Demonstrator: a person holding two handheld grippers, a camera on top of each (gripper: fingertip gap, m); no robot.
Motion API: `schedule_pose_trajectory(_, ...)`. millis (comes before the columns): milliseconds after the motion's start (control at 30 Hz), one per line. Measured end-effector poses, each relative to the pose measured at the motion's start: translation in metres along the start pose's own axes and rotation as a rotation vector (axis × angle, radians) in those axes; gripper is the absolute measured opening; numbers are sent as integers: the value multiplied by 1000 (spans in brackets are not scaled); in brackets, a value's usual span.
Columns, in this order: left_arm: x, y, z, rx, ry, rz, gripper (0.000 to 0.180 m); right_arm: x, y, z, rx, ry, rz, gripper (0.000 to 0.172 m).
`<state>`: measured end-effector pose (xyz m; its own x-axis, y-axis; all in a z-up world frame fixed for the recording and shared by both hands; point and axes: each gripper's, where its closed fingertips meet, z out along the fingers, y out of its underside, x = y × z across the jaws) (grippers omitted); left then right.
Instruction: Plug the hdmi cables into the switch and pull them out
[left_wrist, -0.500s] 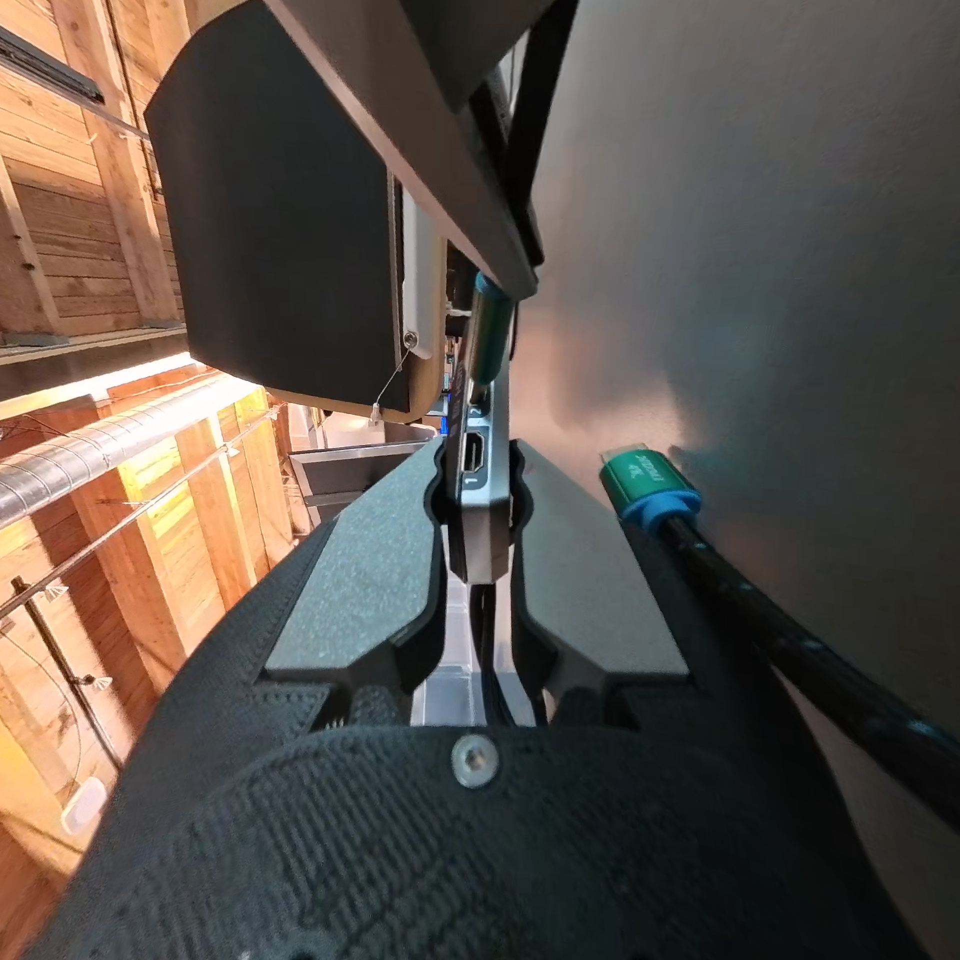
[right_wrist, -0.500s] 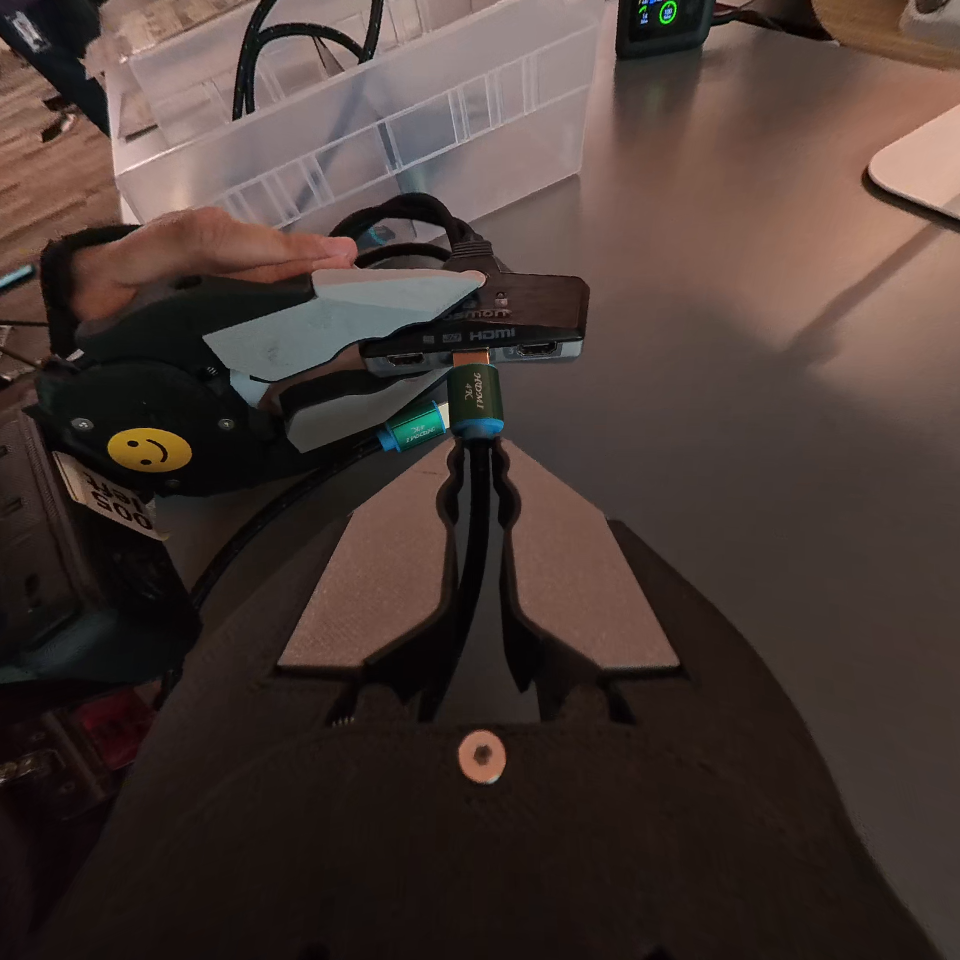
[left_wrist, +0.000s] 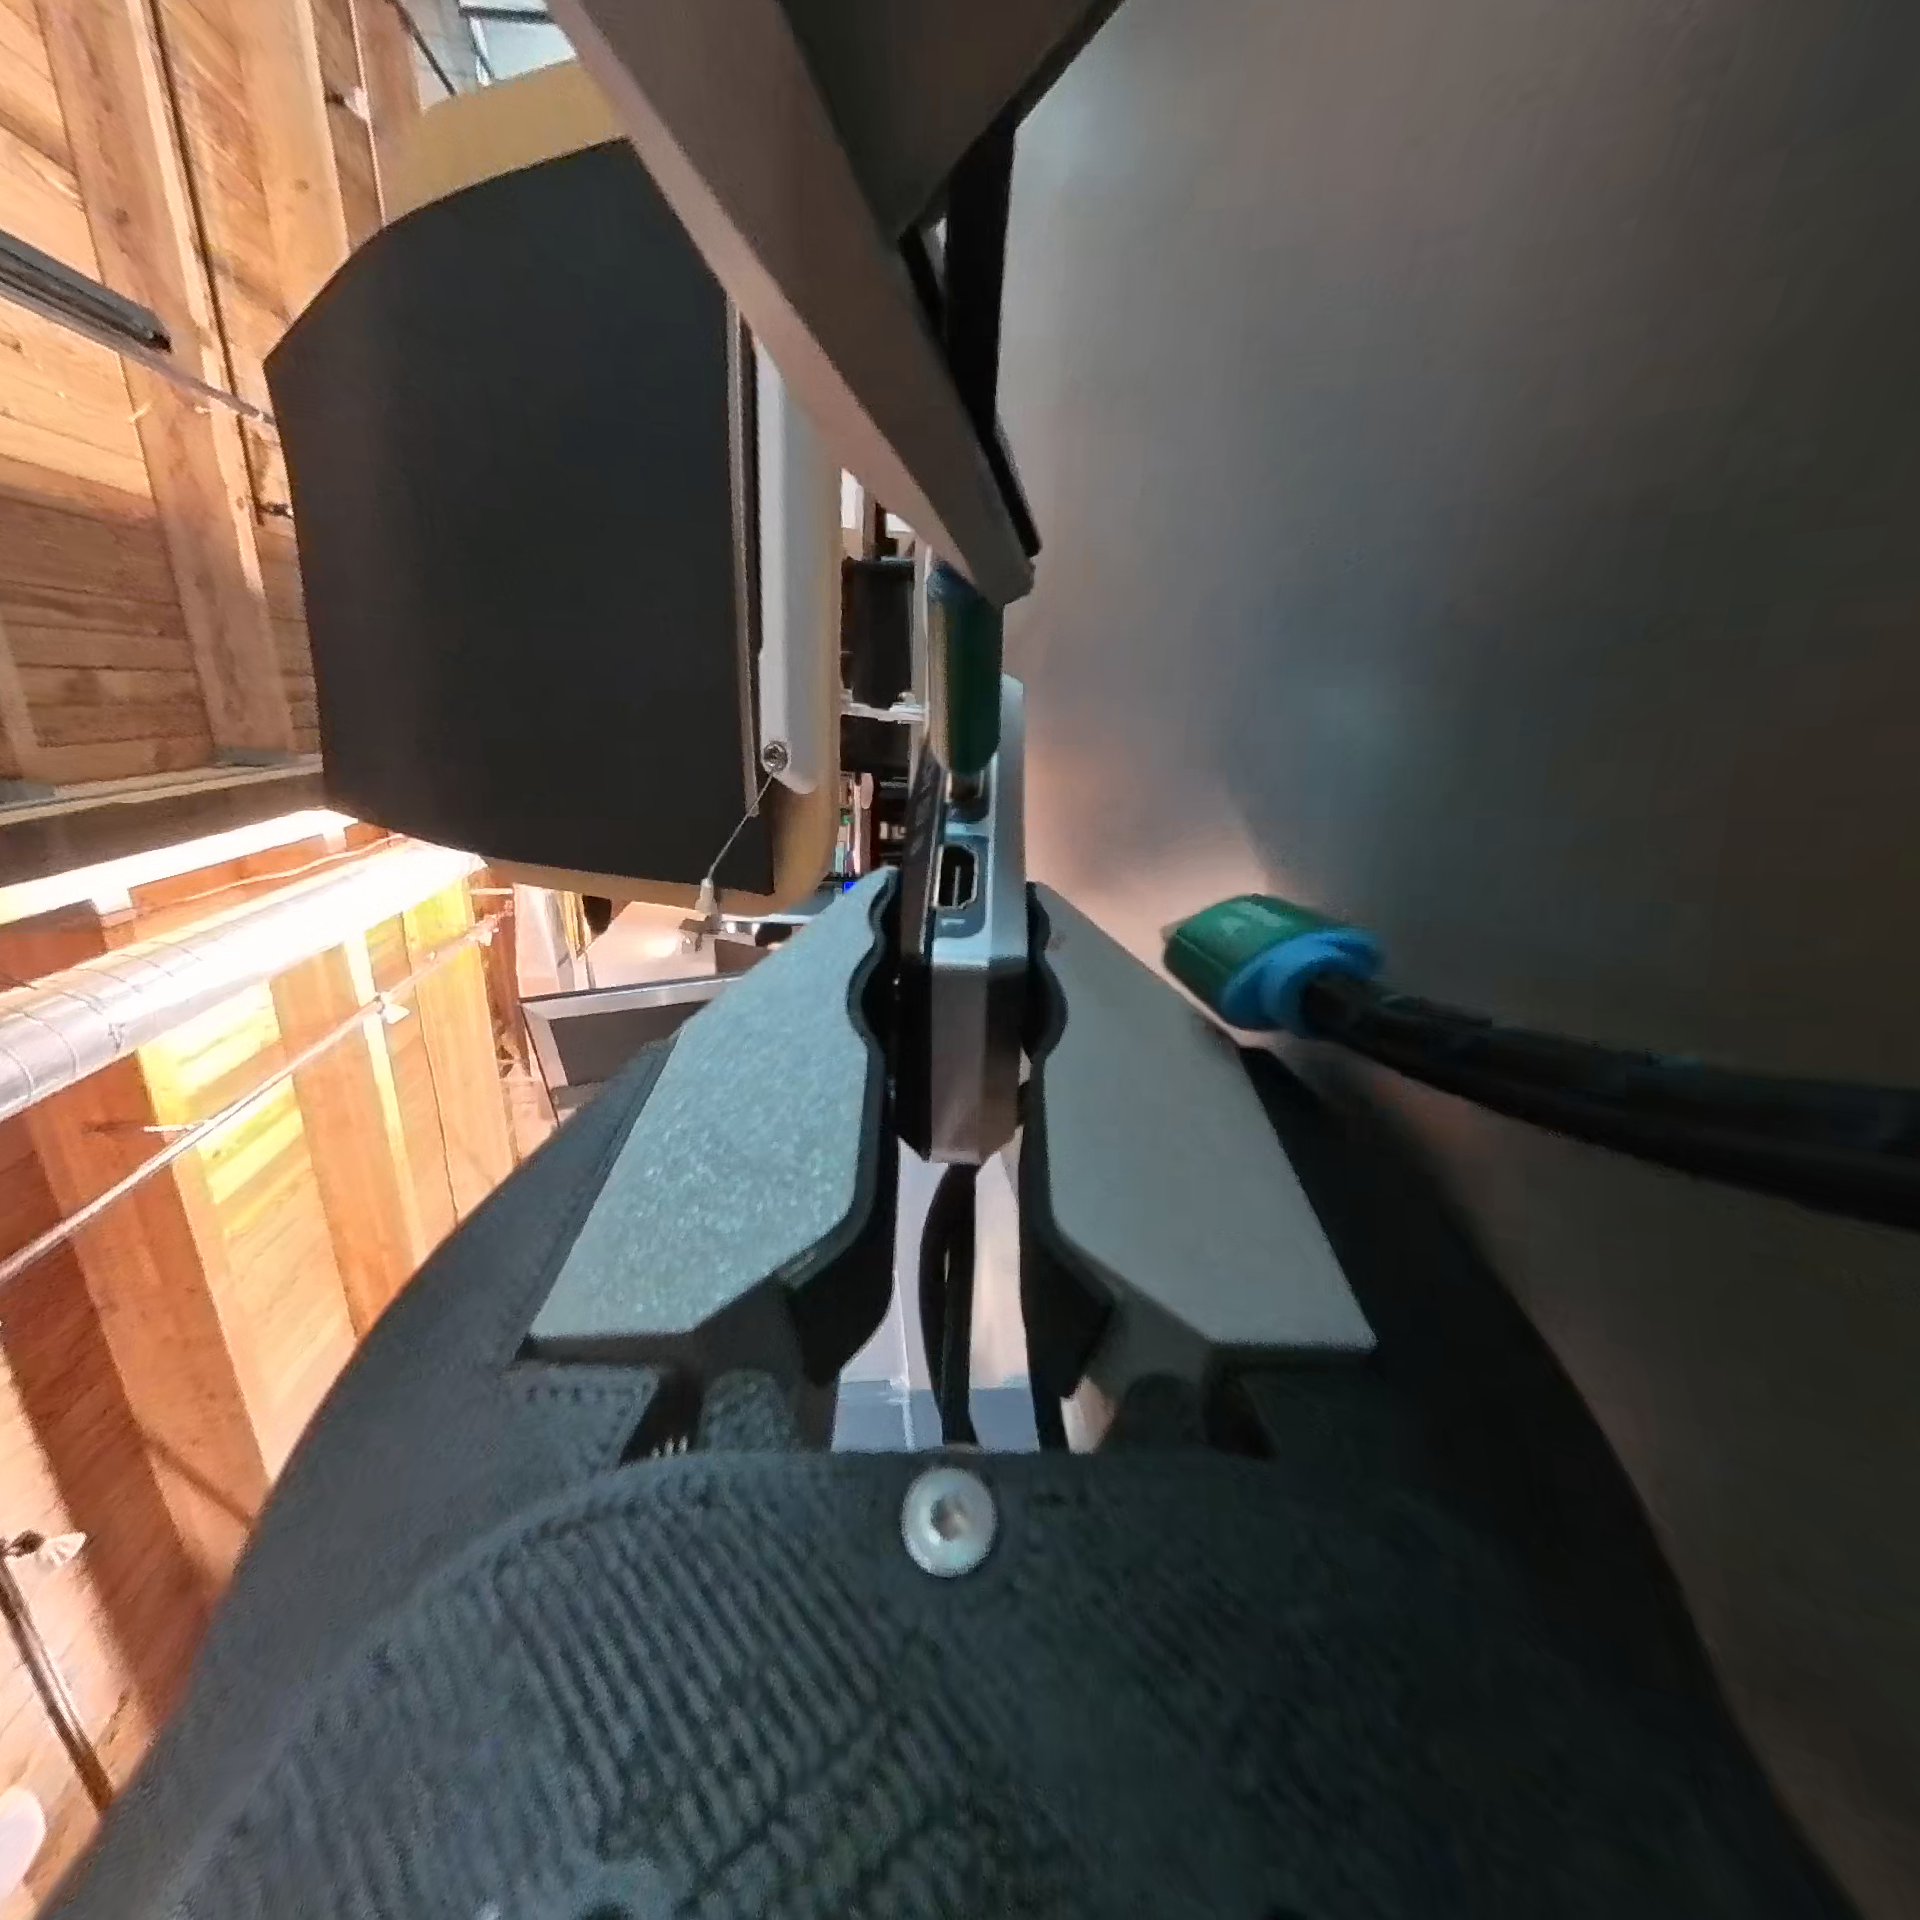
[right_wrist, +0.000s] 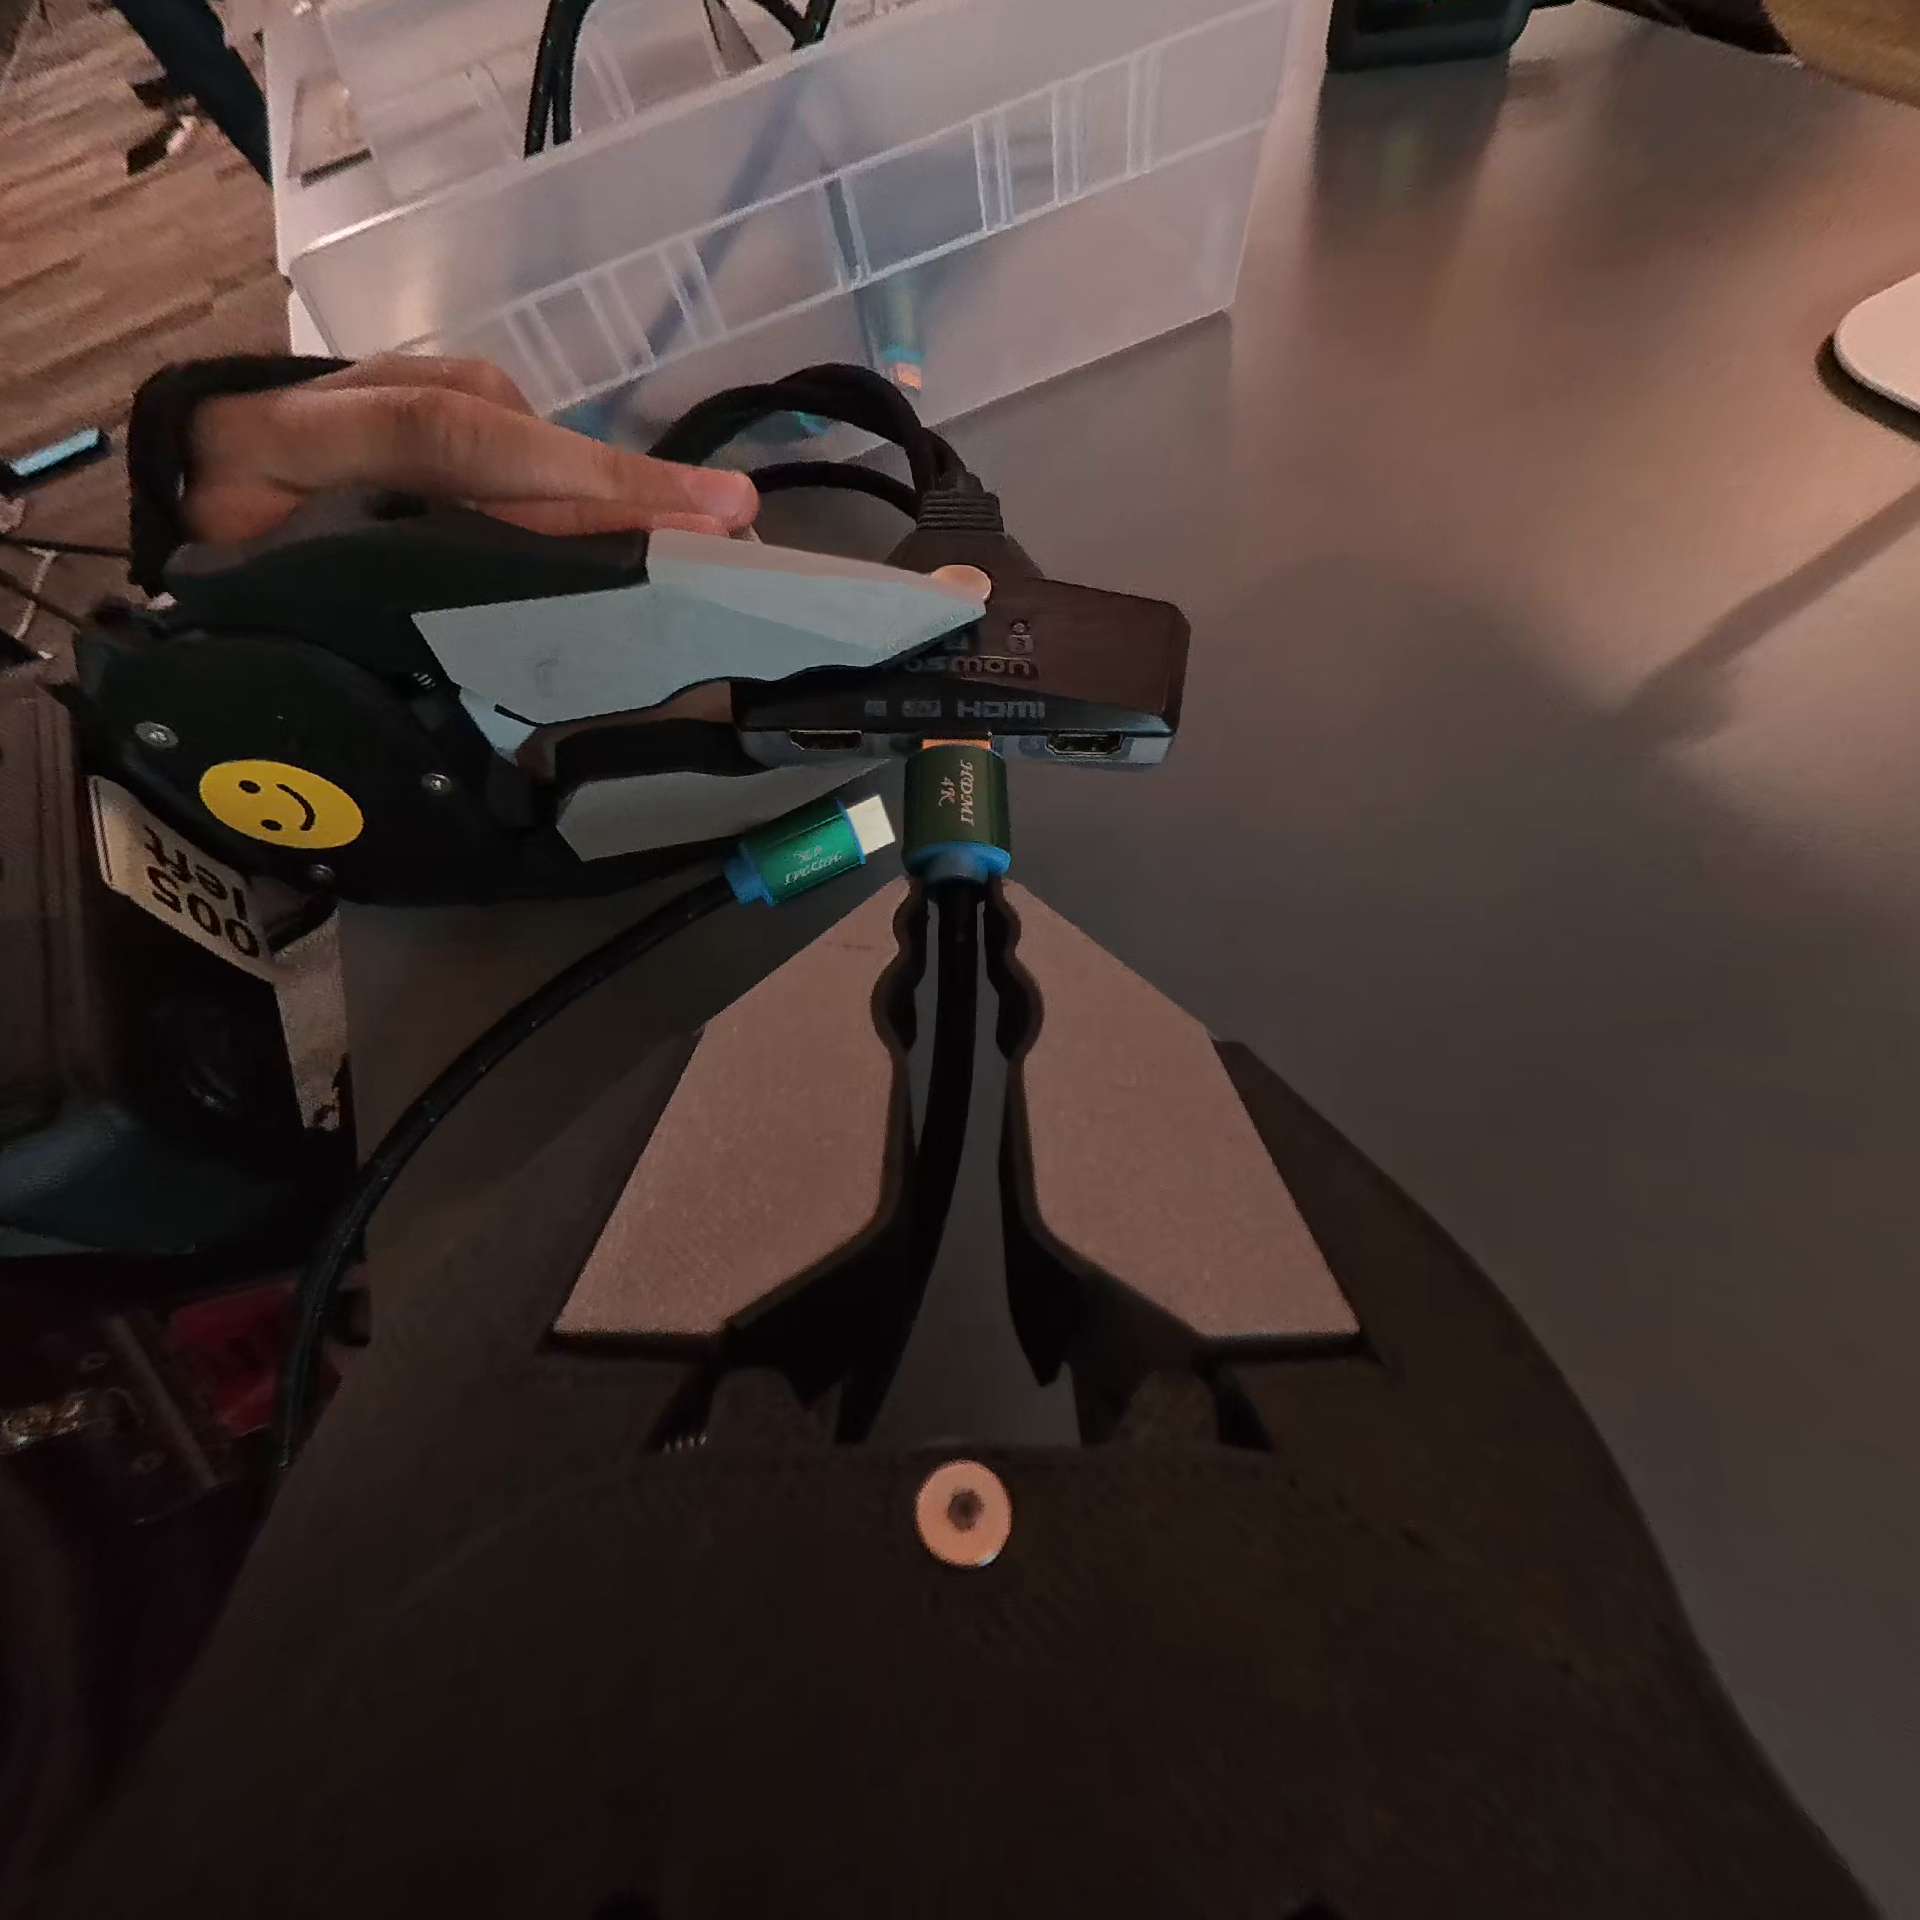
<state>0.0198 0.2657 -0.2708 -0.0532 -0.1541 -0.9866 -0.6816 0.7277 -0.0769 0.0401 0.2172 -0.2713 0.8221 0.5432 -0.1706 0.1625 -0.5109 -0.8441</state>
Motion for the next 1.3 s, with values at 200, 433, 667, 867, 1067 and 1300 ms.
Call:
schedule_pose_trajectory(200, 4, -3, -2, 27, 36, -23, 18, -2, 2, 1, -16, -22, -8, 7)
schedule_pose_trajectory(433, 6, -4, -4, 46, 47, -40, 18, -2, 4, 4, -23, -71, 21, 7)
schedule_pose_trajectory(667, -22, -16, -7, 128, -52, -201, 19, -4, -25, -21, 136, -44, -66, 9)
schedule_pose_trajectory(867, -30, -16, -13, 181, -55, -290, 19, -7, -63, -61, 425, -145, -30, 58)
schedule_pose_trajectory(1067, -45, -16, -21, 232, -104, -352, 18, -37, -92, -129, 752, -337, -119, 23)
schedule_pose_trajectory(1300, -51, -56, -52, 557, 56, -539, 18, -18, -70, -113, 528, -217, -105, 76)
